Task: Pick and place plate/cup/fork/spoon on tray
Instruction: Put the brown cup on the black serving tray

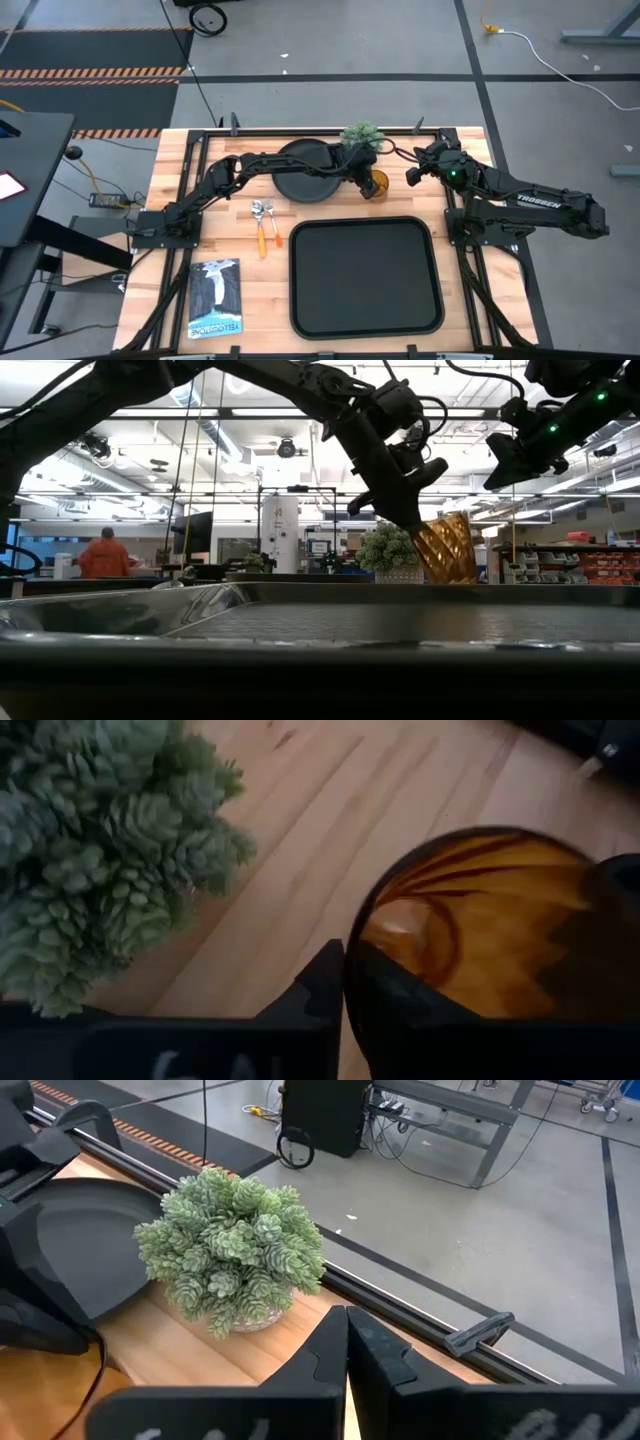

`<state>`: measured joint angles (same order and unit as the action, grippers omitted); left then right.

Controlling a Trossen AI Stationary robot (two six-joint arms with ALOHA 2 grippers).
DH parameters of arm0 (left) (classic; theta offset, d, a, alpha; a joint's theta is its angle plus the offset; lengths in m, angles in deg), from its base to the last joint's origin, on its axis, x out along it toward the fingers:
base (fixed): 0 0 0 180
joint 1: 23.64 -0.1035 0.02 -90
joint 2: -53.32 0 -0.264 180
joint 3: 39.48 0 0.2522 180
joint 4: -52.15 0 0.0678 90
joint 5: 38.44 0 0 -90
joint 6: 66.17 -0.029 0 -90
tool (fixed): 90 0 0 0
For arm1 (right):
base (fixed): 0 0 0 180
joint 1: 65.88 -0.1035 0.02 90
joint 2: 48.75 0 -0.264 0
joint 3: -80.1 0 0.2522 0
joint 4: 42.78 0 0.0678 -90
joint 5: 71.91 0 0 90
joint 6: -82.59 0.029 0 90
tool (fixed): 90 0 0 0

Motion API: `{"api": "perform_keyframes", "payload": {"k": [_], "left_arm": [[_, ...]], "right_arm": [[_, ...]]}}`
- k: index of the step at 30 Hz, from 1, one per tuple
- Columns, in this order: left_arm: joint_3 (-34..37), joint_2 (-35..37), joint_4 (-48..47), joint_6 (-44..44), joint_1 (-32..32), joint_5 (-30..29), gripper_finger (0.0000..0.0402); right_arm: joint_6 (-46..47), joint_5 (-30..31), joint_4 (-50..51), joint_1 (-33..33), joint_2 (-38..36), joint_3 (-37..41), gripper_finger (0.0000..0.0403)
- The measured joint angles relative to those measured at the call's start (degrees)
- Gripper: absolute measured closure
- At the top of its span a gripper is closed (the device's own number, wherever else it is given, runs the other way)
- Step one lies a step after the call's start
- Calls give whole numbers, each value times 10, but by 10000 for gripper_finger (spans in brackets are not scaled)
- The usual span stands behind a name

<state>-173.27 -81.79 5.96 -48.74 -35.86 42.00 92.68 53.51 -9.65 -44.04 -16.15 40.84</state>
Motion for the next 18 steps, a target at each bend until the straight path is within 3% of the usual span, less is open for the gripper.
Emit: {"api": "perform_keyframes", "payload": {"k": [10,18], "left_arm": [[-68,-2,-71,-18,-11,25,389],[-112,-2,-108,-24,-10,132,389]], "right_arm": [[-13,4,8,0,-29,0,392],[-13,9,21,0,-73,0,394]]}}
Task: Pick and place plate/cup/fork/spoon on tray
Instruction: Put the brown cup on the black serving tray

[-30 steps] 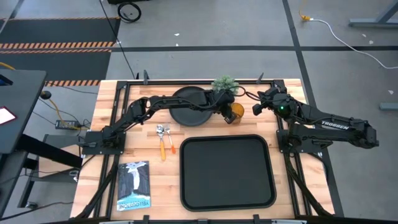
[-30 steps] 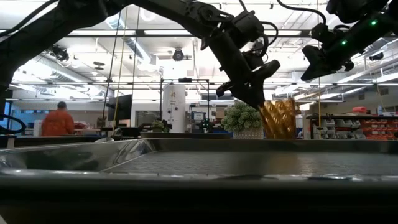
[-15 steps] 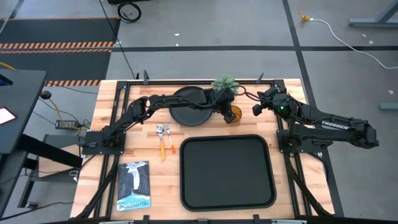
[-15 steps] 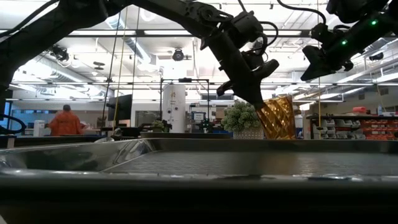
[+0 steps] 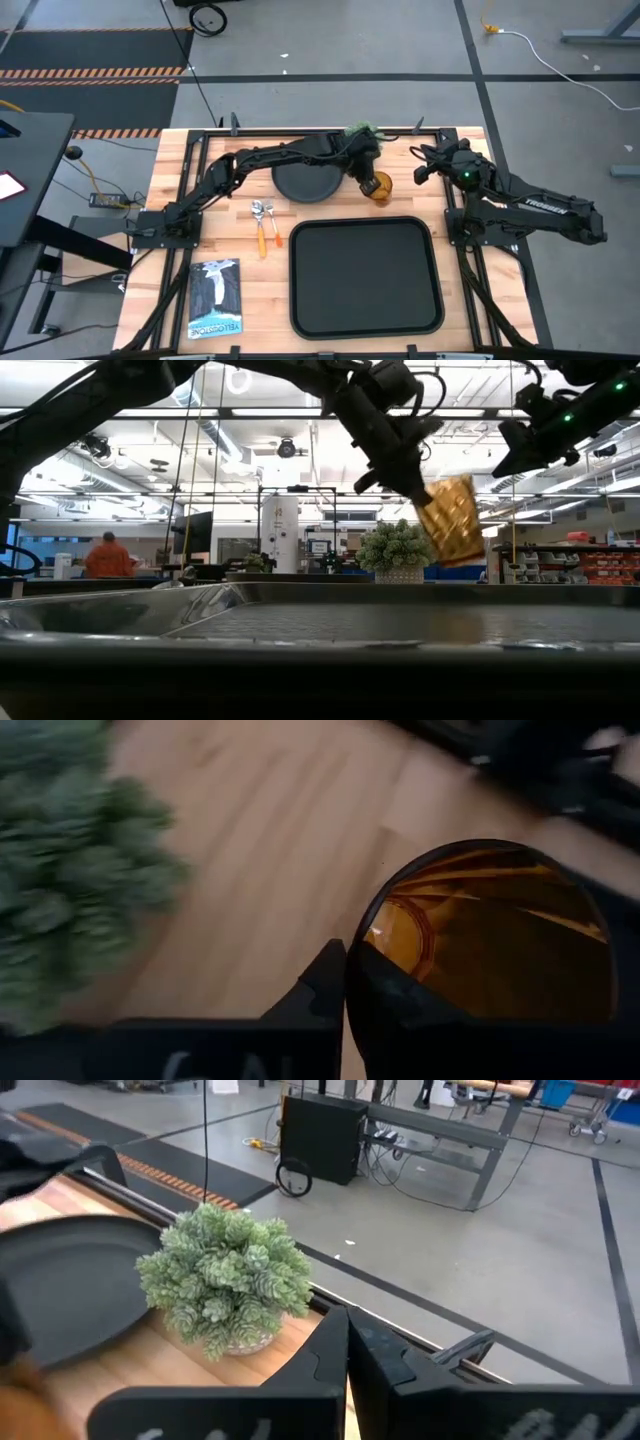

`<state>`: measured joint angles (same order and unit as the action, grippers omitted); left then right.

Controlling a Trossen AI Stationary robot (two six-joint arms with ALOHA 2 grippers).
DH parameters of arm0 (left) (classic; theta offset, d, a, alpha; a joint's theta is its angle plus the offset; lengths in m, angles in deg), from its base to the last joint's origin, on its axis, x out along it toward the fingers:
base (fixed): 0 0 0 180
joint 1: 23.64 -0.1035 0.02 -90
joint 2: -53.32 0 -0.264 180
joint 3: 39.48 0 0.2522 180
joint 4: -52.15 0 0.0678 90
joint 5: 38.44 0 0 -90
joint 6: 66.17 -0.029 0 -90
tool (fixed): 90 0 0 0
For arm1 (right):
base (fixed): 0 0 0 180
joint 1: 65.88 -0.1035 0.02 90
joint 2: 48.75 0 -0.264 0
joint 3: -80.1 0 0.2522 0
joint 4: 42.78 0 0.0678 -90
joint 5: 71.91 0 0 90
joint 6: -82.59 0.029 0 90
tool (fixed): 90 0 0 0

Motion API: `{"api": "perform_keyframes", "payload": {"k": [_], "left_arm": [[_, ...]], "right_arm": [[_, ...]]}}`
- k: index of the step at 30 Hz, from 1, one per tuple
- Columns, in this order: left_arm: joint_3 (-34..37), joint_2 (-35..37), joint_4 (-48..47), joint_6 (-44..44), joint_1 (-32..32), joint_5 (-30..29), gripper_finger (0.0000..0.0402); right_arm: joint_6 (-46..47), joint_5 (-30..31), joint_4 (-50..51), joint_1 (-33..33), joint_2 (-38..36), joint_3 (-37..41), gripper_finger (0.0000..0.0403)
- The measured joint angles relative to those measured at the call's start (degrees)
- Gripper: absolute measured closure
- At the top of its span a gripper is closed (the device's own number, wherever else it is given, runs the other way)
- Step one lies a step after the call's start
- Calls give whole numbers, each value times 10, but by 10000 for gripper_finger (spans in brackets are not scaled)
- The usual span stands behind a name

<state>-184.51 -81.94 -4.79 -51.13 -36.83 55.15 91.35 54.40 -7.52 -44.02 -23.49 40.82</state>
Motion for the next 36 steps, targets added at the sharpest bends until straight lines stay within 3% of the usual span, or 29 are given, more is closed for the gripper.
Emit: {"api": "perform_keyframes", "payload": {"k": [9,17,32,36], "left_arm": [[-2,0,7,10,54,27,389],[-2,-3,59,24,102,25,389],[-10,-40,147,36,122,25,389],[-9,-50,123,23,133,23,389]], "right_arm": [[26,0,23,10,3,0,395],[43,-40,12,12,4,0,396],[35,-43,-5,25,6,0,396],[33,-46,-8,28,6,0,396]]}}
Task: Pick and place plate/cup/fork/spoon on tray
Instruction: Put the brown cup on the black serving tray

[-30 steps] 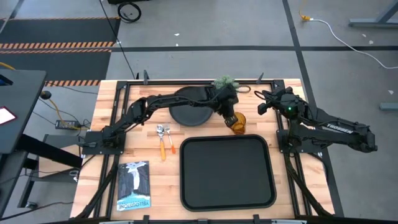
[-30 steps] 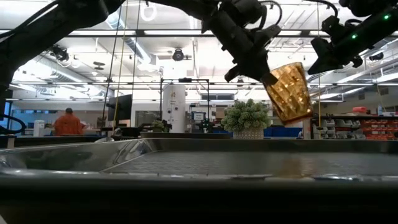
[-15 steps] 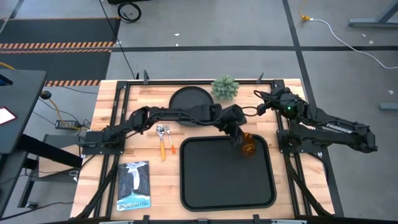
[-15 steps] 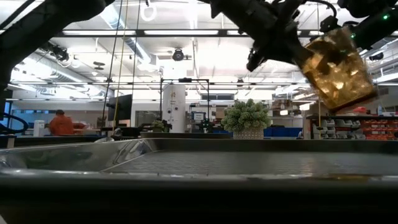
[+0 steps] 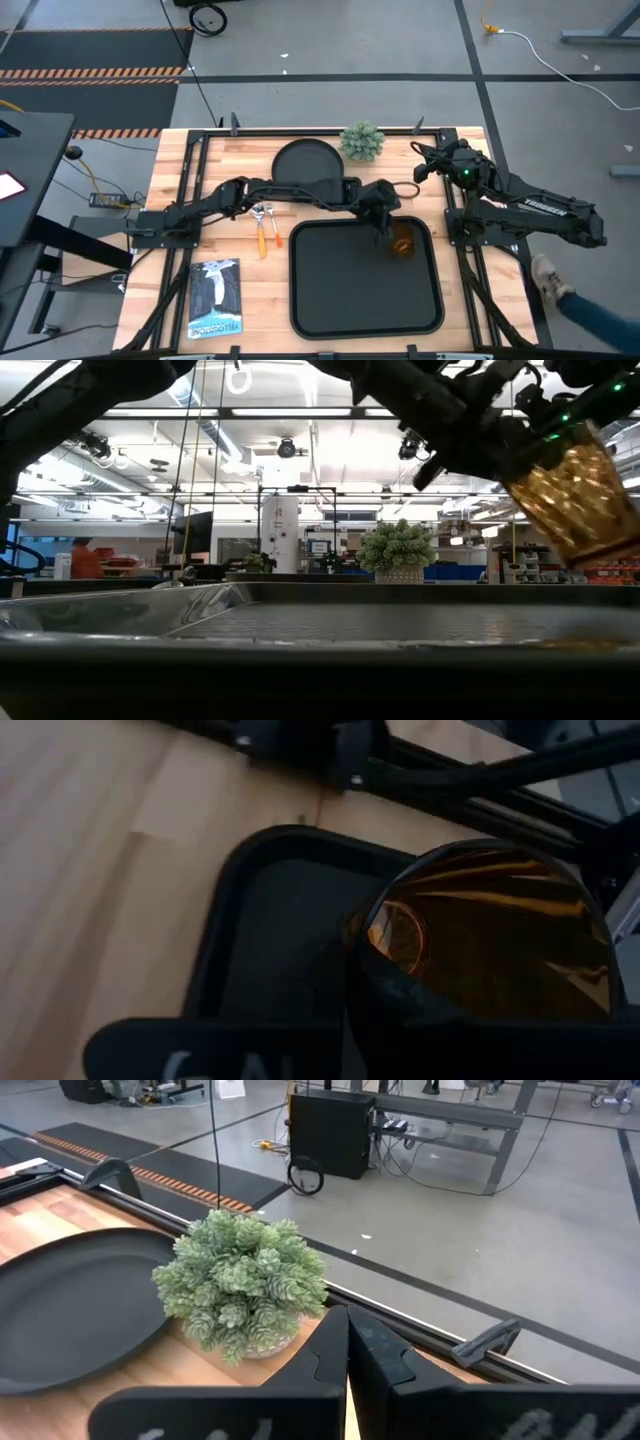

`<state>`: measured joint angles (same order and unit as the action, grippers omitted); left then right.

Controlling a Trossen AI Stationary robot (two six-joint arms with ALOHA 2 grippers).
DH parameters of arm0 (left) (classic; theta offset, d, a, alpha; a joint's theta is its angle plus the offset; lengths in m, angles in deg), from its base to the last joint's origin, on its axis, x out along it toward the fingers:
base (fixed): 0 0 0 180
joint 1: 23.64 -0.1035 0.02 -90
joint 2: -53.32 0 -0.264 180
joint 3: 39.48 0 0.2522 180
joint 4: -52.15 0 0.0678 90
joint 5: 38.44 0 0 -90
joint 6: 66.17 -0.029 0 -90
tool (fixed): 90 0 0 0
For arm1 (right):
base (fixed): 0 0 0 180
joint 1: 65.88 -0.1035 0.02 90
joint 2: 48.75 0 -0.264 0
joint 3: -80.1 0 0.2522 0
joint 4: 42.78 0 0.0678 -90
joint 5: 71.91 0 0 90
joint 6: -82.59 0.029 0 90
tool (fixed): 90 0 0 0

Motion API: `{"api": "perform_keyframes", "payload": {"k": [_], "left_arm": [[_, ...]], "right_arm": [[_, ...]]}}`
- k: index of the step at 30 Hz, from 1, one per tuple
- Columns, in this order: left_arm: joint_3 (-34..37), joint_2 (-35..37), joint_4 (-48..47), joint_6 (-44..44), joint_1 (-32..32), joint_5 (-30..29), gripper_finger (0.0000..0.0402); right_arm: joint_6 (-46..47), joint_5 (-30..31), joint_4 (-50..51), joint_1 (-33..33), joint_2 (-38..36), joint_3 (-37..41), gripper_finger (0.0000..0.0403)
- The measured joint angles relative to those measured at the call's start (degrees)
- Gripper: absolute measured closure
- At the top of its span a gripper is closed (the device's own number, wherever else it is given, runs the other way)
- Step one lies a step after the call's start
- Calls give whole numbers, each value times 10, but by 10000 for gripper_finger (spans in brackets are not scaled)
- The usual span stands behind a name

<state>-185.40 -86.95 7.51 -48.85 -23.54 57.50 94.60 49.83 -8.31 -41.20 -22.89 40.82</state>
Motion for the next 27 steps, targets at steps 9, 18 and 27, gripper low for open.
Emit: {"api": "perform_keyframes", "payload": {"k": [9,18,27], "left_arm": [[0,-2,-21,-34,8,-59,384],[0,-9,-44,-36,7,-59,385],[0,-9,-54,-40,3,-60,384]], "right_arm": [[0,-17,0,0,0,0,396],[0,-19,-1,0,0,0,396],[0,-19,-1,0,0,0,395]]}}
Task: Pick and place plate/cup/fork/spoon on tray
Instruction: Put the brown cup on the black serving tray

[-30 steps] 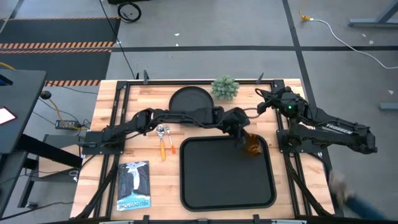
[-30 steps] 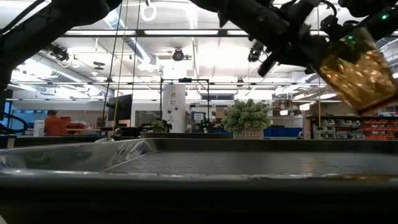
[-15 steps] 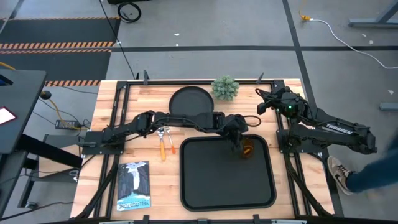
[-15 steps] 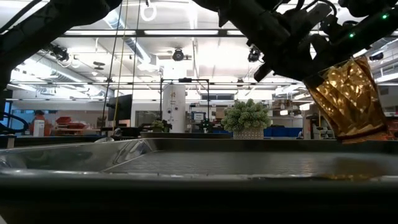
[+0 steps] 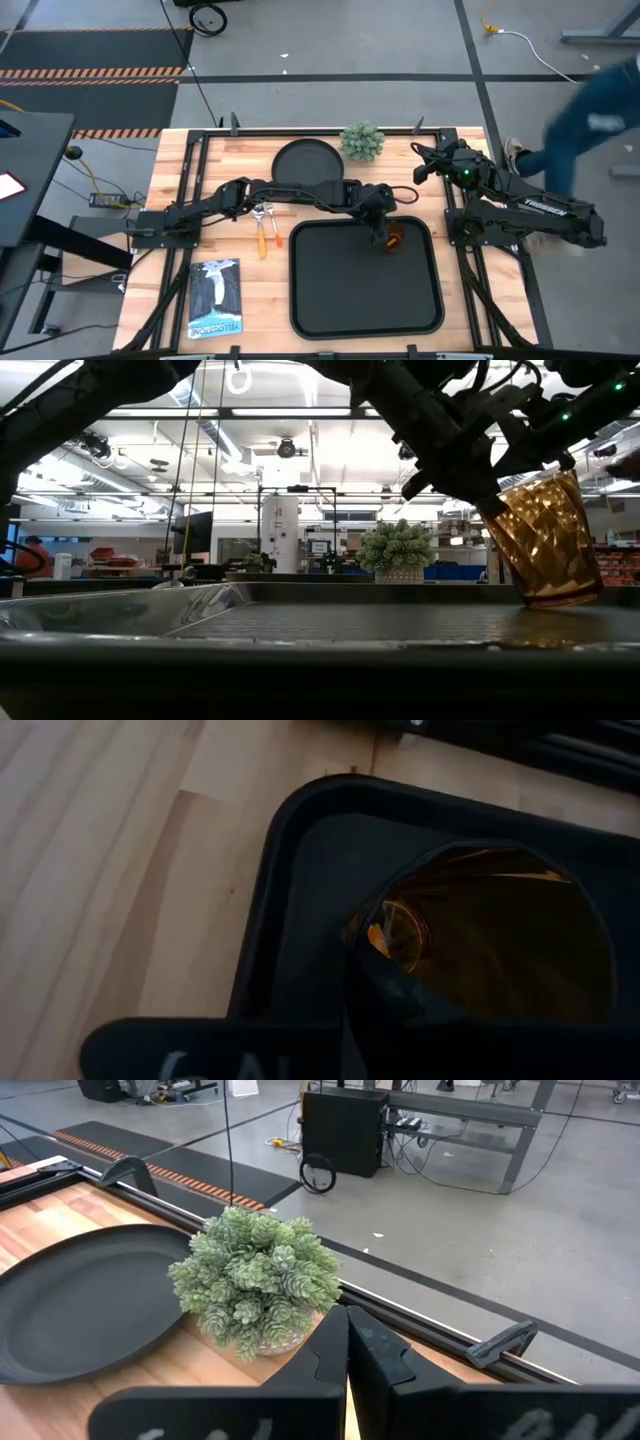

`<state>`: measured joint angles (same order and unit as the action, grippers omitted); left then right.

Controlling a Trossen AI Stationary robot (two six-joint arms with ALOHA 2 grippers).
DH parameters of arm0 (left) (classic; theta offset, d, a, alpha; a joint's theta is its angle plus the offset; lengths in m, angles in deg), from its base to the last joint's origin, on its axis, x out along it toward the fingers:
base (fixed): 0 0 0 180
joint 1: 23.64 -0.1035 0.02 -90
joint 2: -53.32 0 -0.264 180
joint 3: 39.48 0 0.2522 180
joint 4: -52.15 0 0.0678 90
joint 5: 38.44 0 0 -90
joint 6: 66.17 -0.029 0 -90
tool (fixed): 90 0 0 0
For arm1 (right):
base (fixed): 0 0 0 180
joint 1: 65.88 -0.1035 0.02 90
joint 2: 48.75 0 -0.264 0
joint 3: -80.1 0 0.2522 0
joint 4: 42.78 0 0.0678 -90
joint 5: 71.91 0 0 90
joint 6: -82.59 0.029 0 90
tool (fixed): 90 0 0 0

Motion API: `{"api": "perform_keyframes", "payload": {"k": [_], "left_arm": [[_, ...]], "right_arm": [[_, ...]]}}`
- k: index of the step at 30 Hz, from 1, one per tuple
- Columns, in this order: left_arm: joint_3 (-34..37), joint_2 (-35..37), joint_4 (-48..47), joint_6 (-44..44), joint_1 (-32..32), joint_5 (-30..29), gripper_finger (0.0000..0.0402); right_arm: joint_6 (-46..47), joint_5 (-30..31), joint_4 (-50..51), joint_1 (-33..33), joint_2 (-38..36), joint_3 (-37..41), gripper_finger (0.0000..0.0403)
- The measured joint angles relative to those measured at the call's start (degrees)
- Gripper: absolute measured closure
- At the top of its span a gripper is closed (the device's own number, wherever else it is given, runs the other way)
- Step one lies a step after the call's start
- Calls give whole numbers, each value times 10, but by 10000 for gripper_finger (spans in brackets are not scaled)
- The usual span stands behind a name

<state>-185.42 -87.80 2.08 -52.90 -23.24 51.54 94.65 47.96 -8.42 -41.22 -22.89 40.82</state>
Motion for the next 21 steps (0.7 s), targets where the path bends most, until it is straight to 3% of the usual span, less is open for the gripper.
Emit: {"api": "perform_keyframes", "payload": {"k": [6,14,21], "left_arm": [[0,0,10,-4,1,-3,378],[0,0,33,-1,0,-4,327],[0,0,46,-8,-1,-4,305]], "right_arm": [[0,0,0,0,0,0,395],[0,0,0,0,0,0,395],[0,0,0,0,0,0,395]]}}
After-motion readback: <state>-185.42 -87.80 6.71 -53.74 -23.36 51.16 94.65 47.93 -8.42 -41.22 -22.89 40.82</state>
